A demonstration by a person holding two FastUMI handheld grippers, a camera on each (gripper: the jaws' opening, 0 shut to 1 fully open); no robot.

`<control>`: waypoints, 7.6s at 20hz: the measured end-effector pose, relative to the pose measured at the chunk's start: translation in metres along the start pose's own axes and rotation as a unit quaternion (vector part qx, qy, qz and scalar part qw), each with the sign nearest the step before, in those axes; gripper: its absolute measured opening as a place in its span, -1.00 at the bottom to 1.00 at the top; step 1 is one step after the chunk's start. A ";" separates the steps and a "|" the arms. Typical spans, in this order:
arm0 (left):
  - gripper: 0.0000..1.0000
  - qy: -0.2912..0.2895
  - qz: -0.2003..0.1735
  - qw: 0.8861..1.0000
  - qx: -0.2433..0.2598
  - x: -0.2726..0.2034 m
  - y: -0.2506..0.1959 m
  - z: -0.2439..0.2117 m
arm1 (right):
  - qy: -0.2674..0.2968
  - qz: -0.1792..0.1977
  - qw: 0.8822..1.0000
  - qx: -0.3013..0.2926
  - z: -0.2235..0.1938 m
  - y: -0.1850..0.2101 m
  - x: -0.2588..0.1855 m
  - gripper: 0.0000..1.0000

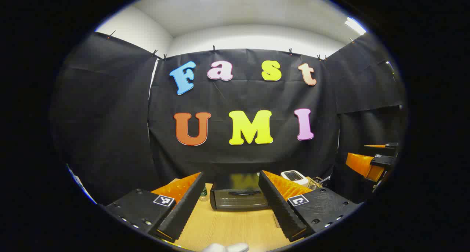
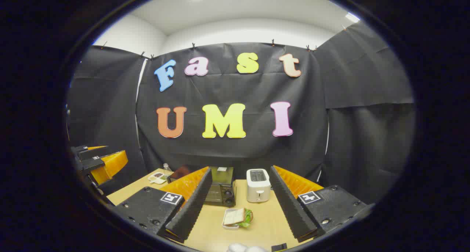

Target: Open the electric oven with the left hand, put the food in, and close the electric oven.

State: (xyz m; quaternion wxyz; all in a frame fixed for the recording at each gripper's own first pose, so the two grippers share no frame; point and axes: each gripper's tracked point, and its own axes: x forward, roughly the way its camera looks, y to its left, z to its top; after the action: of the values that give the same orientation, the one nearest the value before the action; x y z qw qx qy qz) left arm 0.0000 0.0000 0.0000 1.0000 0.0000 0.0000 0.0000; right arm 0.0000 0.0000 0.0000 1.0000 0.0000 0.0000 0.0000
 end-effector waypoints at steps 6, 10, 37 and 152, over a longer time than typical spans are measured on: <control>0.92 0.010 0.002 1.000 0.005 0.012 0.001 -0.009 | 0.005 -0.008 1.000 -0.002 -0.002 -0.008 0.010 0.99; 0.93 0.016 -0.002 1.000 -0.008 0.018 -0.004 -0.014 | 0.004 -0.008 1.000 0.002 -0.002 -0.011 0.017 0.99; 0.77 0.167 -0.002 0.985 0.034 0.261 -0.056 -0.242 | 0.056 -0.120 0.990 -0.036 -0.019 -0.137 -0.001 0.80; 0.94 0.109 -0.028 0.989 0.097 0.003 0.051 -0.079 | 0.132 0.073 0.870 0.470 -0.273 0.176 0.221 -0.22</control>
State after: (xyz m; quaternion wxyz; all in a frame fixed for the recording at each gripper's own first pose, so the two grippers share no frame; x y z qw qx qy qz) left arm 0.0034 0.0505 -0.0795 0.9889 0.0973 0.1090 -0.0278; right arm 0.2215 0.1763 -0.2730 0.8697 0.4697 0.1325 0.0734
